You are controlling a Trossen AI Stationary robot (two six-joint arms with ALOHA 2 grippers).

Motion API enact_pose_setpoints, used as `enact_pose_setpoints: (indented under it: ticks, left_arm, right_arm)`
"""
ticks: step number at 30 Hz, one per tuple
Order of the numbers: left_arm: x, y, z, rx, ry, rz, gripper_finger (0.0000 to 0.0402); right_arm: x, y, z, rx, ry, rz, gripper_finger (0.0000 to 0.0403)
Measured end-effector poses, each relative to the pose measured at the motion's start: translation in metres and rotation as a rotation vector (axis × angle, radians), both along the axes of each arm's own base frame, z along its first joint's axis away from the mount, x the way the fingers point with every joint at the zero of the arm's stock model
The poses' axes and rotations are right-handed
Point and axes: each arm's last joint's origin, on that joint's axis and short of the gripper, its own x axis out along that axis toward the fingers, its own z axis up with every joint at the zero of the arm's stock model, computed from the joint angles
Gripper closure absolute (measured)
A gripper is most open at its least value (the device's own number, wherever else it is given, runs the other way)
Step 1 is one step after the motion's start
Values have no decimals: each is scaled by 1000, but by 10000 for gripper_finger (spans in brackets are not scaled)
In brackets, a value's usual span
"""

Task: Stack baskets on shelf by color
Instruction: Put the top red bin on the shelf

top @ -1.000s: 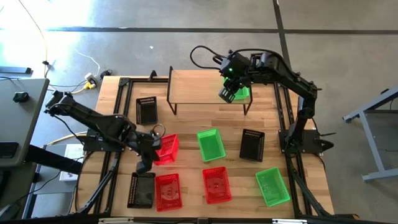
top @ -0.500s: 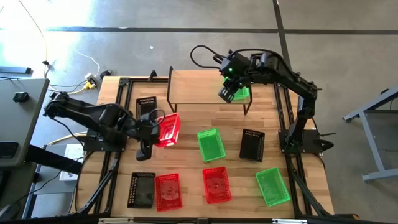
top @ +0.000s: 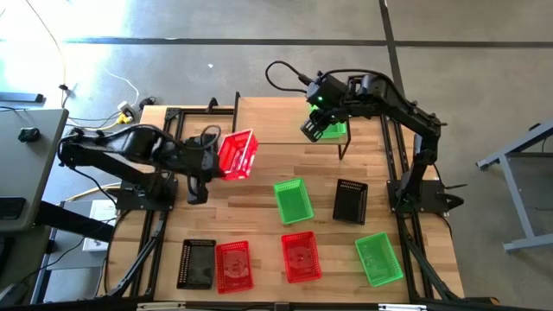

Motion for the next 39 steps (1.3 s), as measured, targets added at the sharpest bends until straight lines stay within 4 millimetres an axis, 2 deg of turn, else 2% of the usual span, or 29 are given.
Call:
enact_pose_setpoints:
  ticks: [8,14,20,29,39]
  left_arm:
    - [-5,19,22,220,-31,26,401]
    - [-6,37,27,377,-8,80,401]
    - [6,58,28,487,14,87,401]
    - [27,82,5,476,173,19,401]
    - [38,91,-16,361,286,-18,401]
  right_arm:
    - [2,10,0,41,-41,-65,311]
    - [4,20,0,55,-69,-110,311]
    - [5,28,1,10,-94,-181,311]
    - [6,35,1,29,-122,-221,311]
    - [7,43,1,38,-130,-212,311]
